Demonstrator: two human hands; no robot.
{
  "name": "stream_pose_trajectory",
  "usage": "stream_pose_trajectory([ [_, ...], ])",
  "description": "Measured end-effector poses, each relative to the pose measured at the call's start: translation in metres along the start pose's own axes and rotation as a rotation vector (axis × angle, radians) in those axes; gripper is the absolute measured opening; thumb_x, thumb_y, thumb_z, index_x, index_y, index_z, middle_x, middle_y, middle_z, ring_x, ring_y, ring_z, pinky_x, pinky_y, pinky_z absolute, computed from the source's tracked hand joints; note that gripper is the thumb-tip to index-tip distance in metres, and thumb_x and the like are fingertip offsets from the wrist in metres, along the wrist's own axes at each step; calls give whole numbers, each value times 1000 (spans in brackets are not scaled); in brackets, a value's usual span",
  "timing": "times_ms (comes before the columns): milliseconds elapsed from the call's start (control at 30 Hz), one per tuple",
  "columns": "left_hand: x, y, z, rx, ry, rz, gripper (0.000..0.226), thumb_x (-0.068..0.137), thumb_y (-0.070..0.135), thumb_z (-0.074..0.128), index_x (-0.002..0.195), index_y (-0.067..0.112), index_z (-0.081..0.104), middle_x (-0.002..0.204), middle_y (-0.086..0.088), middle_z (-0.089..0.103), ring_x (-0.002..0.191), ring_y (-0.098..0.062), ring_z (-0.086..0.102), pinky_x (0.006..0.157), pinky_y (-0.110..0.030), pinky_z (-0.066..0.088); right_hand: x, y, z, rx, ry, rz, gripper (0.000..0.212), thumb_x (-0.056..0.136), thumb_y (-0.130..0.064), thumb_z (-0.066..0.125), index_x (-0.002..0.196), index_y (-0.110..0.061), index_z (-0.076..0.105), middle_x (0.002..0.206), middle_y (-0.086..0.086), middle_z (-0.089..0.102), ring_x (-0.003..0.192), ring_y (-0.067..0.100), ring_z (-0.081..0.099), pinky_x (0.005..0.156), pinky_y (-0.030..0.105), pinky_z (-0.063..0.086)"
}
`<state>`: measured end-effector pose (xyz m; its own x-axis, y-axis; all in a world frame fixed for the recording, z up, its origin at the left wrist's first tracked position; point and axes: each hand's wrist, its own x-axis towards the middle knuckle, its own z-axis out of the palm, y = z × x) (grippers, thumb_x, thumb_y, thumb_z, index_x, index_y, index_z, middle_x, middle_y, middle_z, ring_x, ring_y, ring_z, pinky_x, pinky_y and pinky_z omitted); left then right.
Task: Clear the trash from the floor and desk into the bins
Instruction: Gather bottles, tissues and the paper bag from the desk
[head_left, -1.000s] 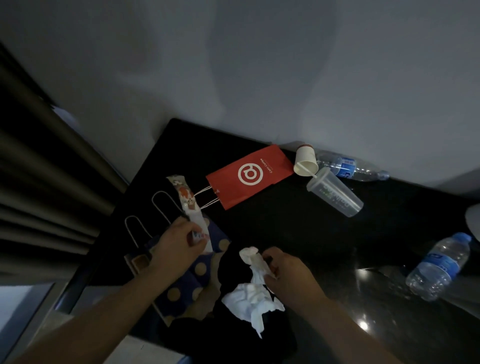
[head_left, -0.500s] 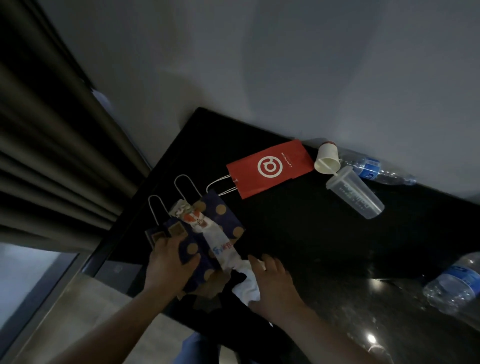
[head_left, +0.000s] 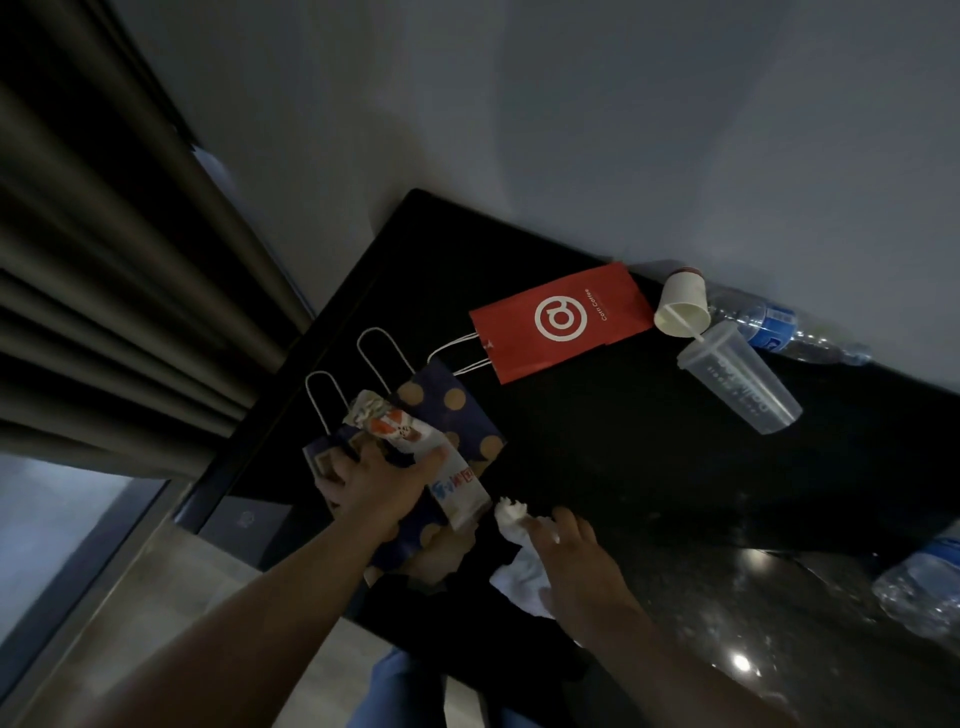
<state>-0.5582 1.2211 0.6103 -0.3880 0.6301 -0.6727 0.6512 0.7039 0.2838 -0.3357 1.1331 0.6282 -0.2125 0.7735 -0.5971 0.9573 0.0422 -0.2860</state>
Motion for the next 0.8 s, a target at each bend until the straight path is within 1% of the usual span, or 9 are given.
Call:
stream_pose_trajectory([
  [100, 4, 17, 2, -70, -14, -87, 146, 32, 103, 34, 151, 26, -1, 158, -8, -10, 143, -41, -14, 113, -58, 5, 1, 4, -1, -6, 35, 32, 64, 91, -16, 55, 147, -27, 26, 144, 3, 26, 130, 19, 32, 100, 26, 42],
  [200, 11, 27, 3, -64, 9, -110, 146, 28, 102, 37, 150, 32, 0, 157, -1, -12, 142, -40, -17, 111, -61, 9, 5, 8, -2, 14, 65, 55, 56, 92, -16, 53, 142, -25, 33, 136, 2, 33, 122, 17, 38, 96, 23, 42],
  [267, 16, 25, 3, -46, 26, -80, 141, 30, 97, 46, 148, 34, 1, 156, 3, -12, 142, -38, -17, 109, -63, 15, 7, 11, -2, 35, 74, 57, 55, 90, -17, 56, 140, -25, 34, 131, 1, 35, 118, 17, 40, 92, 23, 42],
  [367, 23, 21, 3, 6, 57, -19, 135, 38, 91, 56, 147, 30, 4, 156, 4, -9, 142, -38, -13, 107, -67, 19, 12, 18, -2, 78, 89, 59, 54, 88, -19, 56, 138, -25, 36, 127, 0, 37, 113, 16, 41, 87, 21, 43],
  [500, 31, 27, -2, 104, 22, 100, 125, 46, 82, 68, 146, 33, 11, 158, 4, -7, 143, -40, -11, 105, -73, 18, 20, 27, -5, 150, 137, 77, 53, 85, -20, 56, 136, -23, 40, 119, -1, 39, 106, 18, 44, 82, 21, 42],
  [567, 34, 28, -6, 186, 12, 184, 125, 47, 78, 72, 147, 34, 10, 159, 3, -8, 143, -41, -13, 105, -73, 17, 25, 32, -8, 156, 182, 109, 54, 83, -21, 58, 134, -23, 42, 117, 0, 42, 103, 19, 46, 80, 22, 43],
  [633, 33, 29, -7, 252, 15, 253, 132, 43, 80, 72, 148, 36, 5, 159, 3, -15, 143, -40, -19, 106, -74, 12, 31, 37, -12, 130, 188, 110, 54, 85, -23, 56, 137, -20, 41, 121, 1, 44, 105, 20, 46, 83, 25, 44],
  [700, 28, 30, -4, 297, 12, 306, 142, 36, 85, 70, 148, 39, -5, 156, 3, -27, 141, -38, -27, 105, -75, 6, 36, 39, -18, 128, 191, 121, 54, 87, -24, 55, 138, -19, 40, 124, 2, 44, 108, 21, 45, 85, 26, 43],
  [800, 19, 29, 8, 403, -9, 369, 154, 30, 90, 64, 142, 39, -28, 147, 2, -44, 136, -38, -37, 102, -76, 3, 40, 38, -32, 275, 253, 205, 51, 83, -21, 65, 131, -18, 47, 120, 5, 46, 103, 24, 51, 81, 30, 44],
])
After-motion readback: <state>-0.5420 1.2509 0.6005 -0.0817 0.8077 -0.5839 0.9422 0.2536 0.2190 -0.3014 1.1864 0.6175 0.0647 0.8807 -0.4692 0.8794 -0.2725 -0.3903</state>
